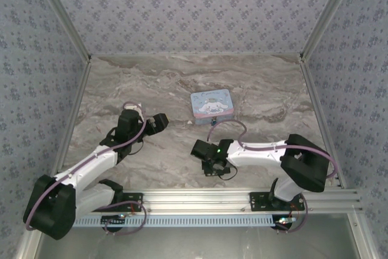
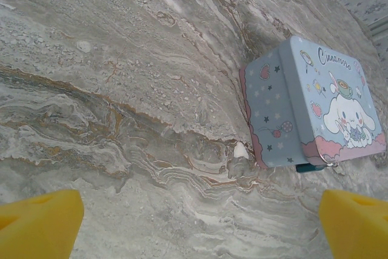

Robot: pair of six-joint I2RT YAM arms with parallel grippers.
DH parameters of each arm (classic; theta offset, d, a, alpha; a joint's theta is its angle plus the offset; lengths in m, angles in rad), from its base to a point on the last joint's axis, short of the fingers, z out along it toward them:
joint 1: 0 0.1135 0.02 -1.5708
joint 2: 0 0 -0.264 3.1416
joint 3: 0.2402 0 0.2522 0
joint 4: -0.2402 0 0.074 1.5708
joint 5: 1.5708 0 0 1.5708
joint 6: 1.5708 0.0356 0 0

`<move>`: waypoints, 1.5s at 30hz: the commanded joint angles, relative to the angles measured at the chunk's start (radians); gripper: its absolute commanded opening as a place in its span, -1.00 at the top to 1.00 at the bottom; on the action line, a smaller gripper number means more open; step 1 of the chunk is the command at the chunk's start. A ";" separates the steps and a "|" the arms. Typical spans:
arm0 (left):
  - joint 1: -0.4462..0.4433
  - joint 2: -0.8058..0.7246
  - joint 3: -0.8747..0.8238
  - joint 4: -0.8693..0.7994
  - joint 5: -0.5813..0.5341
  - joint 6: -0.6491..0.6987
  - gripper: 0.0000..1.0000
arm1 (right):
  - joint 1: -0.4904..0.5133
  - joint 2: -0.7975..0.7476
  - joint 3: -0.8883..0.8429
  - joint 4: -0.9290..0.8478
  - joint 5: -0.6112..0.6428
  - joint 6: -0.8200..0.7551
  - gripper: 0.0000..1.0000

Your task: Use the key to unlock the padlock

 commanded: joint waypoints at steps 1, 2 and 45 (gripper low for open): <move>-0.010 -0.003 0.033 -0.013 -0.012 0.008 -0.99 | -0.007 0.033 -0.007 0.011 -0.009 -0.014 0.56; -0.010 -0.005 0.033 -0.013 -0.014 0.008 -0.99 | -0.007 0.034 -0.007 0.014 -0.011 -0.016 0.59; -0.315 0.143 0.291 0.289 0.600 0.260 -0.34 | -0.636 -0.847 -0.393 0.969 -0.516 -0.287 1.00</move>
